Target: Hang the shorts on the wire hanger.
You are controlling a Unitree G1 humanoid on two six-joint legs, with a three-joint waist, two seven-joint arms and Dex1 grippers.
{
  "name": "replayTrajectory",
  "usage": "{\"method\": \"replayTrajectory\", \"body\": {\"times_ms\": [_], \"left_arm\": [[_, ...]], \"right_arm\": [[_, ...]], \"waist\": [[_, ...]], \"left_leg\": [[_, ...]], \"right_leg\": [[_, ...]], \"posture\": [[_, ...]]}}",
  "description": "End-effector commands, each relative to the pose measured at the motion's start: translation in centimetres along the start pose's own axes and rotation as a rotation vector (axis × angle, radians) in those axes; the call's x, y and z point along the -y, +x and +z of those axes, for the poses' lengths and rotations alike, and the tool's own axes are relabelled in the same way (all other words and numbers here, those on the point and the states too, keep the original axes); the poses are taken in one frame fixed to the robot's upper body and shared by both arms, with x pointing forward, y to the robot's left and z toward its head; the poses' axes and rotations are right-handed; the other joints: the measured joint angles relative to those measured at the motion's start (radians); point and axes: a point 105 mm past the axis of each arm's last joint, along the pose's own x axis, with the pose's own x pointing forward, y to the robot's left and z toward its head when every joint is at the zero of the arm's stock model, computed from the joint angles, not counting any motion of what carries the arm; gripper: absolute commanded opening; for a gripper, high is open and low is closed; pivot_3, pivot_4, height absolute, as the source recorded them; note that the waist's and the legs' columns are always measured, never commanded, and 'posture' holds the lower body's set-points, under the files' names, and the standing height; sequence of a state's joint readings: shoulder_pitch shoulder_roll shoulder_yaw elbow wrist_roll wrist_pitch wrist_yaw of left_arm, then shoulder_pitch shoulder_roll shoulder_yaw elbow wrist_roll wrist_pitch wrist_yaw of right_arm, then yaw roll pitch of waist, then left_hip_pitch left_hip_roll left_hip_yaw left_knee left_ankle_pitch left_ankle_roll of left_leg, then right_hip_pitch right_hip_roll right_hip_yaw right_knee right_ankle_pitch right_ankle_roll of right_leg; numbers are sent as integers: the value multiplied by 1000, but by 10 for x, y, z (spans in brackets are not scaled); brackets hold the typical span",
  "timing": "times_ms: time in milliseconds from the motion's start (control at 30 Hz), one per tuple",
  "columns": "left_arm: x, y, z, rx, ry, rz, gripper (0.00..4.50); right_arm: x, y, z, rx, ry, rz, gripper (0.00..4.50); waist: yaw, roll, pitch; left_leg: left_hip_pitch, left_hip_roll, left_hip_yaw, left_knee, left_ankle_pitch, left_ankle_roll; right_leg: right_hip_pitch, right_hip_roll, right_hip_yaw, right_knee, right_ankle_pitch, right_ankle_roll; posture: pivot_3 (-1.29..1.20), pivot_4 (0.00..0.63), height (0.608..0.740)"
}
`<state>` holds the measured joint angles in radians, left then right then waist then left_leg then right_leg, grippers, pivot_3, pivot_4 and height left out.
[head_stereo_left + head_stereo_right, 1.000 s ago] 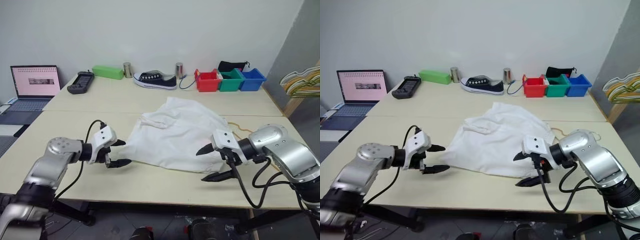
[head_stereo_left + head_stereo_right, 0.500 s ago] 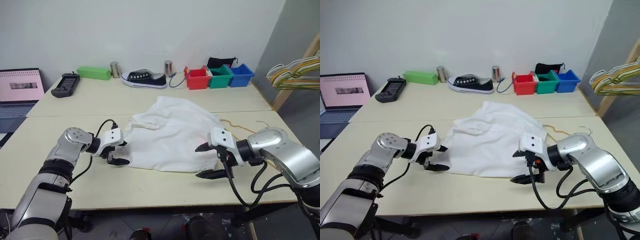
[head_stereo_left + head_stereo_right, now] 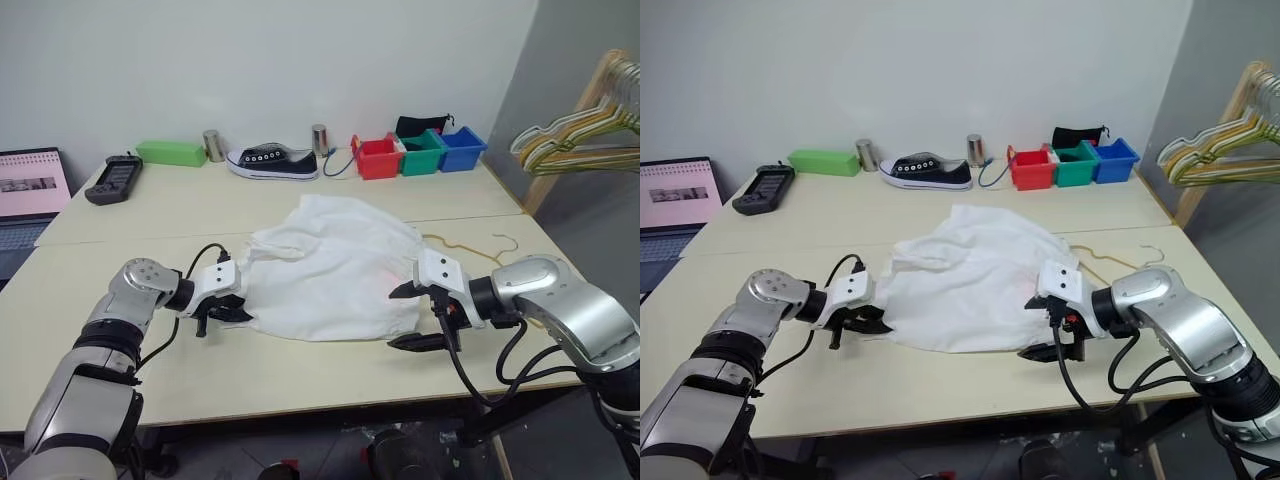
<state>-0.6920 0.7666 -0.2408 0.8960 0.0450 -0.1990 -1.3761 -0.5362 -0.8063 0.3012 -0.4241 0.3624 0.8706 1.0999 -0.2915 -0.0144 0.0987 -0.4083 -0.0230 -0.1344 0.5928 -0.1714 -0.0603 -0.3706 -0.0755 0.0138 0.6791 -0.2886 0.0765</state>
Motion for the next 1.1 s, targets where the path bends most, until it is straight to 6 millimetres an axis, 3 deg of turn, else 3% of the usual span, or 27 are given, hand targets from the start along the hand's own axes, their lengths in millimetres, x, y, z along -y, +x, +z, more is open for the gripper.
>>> {"method": "replayTrajectory", "body": {"times_ms": [33,233,333,467,567,667,833,967,1100], "left_arm": [[-7,-24,-5,0,-18,86,42],[2,-41,-26,-64,-73,131,42],[26,-49,-39,-91,-124,81,42],[73,-59,-48,-122,-177,-55,42],[96,-61,-45,-115,-223,-103,42],[103,-54,-32,-51,-279,-105,42],[124,-41,-14,-9,-290,-189,42],[109,-39,-24,-44,-252,-99,42],[97,-42,-32,-66,-220,-56,703]], "right_arm": [[6,0,11,22,-58,-19,4500],[9,4,13,31,-71,-10,4500],[10,6,12,32,-79,-3,4500],[10,8,12,35,-89,9,4500],[6,10,11,33,-93,30,4500],[2,11,6,16,-100,55,4500],[-6,8,-5,-30,-115,106,4500],[-8,6,-13,-66,-132,121,4500],[-10,5,-18,-83,-140,129,4500]], "waist": [[-4,0,0],[-17,0,0],[-17,0,0],[-18,1,-1],[-10,2,-1],[6,3,-1],[45,2,-1],[52,2,-1],[62,3,-1]], "left_leg": [[0,0,0,0,0,0],[0,1,0,0,0,1],[0,1,1,0,0,1],[1,2,1,-1,0,1],[4,3,0,-2,0,0],[8,5,0,-3,-2,-2],[8,8,1,-3,-4,-6],[8,3,2,-3,-1,0],[8,3,1,-3,-1,0]], "right_leg": [[0,0,0,1,0,0],[-2,2,2,1,-1,-1],[-2,2,2,1,-1,-1],[-2,2,4,1,-1,-2],[-2,2,3,1,-3,-6],[-1,0,3,1,-8,-13],[-1,0,2,1,-7,-13],[-1,1,1,1,-7,-13],[-2,2,1,1,-8,-13]], "posture": [[-271,34,740],[-237,23,740],[-229,21,740],[-209,17,740],[-195,13,740],[-194,14,740],[-205,19,740],[-210,21,740],[-214,28,740]]}}
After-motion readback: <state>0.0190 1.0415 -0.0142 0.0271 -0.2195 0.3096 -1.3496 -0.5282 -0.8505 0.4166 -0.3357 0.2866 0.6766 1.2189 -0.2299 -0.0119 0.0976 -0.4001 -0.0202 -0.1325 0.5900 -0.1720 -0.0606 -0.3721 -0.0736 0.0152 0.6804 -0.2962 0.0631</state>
